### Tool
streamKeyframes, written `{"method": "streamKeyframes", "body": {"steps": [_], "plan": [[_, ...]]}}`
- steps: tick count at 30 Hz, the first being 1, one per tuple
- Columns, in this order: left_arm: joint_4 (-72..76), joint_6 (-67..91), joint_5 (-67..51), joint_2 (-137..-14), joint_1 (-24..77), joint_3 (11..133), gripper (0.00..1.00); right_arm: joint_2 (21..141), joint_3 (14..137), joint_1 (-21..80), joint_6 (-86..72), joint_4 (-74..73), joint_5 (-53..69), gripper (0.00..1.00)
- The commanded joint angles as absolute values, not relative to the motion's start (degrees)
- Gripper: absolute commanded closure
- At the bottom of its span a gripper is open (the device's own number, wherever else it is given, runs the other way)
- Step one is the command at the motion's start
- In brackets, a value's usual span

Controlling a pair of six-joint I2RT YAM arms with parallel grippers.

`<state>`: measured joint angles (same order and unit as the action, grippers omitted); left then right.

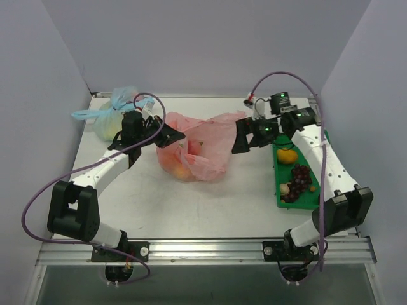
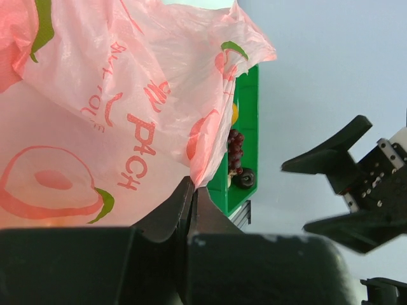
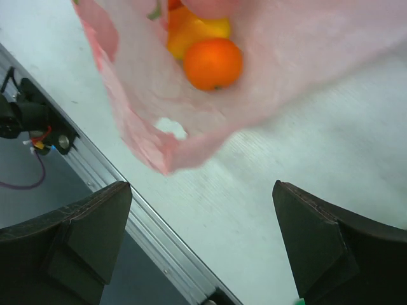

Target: Place the fake fruits into the plastic bag and tie a complex knot

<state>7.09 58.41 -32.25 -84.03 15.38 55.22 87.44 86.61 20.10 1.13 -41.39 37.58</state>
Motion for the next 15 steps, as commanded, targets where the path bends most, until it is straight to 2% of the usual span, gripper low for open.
{"method": "streamKeyframes", "body": {"steps": [1, 5, 8, 11, 15], "plan": [[8.9, 56.3, -33.6, -82.7, 15.2, 54.9, 1.00, 83.9, 85.5, 10.7, 15.4, -58.0, 37.9, 0.00], [8.4, 55.3, -33.8, -82.0, 15.2, 54.1, 1.00, 83.4, 84.1, -3.5, 16.4, -67.4, 31.2, 0.00], [8.4, 55.4, -33.7, -81.6, 15.2, 53.0, 1.00, 83.5, 82.4, -13.9, 11.4, -67.3, 23.0, 0.00], [9.5, 56.0, -33.5, -81.6, 15.2, 52.4, 1.00, 84.2, 77.6, -19.8, 3.7, -63.1, 17.0, 0.00], [9.8, 55.7, -33.7, -82.1, 15.3, 52.5, 1.00, 88.0, 74.8, -20.3, 0.0, -57.8, 13.1, 0.00]]}}
